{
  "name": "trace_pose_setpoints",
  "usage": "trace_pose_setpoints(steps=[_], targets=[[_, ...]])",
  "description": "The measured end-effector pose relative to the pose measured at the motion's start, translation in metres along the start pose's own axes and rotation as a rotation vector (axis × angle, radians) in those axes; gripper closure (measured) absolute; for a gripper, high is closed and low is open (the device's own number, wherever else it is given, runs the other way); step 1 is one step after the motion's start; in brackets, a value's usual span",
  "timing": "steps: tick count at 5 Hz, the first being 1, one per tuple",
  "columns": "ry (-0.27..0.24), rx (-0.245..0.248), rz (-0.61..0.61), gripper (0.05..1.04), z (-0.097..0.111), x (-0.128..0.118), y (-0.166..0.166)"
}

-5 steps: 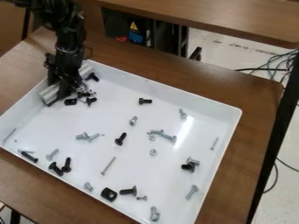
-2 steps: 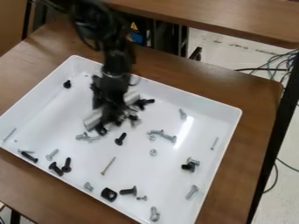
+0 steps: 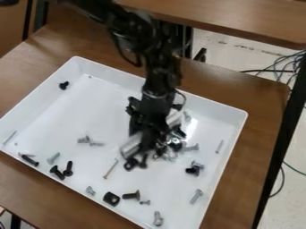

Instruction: Sweep into pile

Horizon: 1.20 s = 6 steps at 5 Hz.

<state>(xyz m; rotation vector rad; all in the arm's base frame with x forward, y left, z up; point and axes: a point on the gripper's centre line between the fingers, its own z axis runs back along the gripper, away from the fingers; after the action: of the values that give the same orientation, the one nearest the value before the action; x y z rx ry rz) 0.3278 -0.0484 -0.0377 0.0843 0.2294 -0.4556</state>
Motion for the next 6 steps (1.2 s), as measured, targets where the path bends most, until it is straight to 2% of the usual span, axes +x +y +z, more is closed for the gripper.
trace_pose_setpoints(steps=[1, 2, 3, 4, 5, 6], targets=[[-0.032, -0.004, 0.074, 0.721, 0.016, -0.014, 0.018], [-0.024, 0.003, 0.235, 0.721, 0.019, -0.04, 0.062], [-0.017, 0.009, 0.427, 0.721, 0.02, -0.078, 0.106], [-0.018, -0.013, 0.54, 0.721, 0.014, -0.104, 0.142], [0.049, 0.004, 0.502, 0.721, -0.003, -0.134, 0.166], [0.105, 0.06, 0.34, 0.721, -0.026, -0.152, 0.165]])
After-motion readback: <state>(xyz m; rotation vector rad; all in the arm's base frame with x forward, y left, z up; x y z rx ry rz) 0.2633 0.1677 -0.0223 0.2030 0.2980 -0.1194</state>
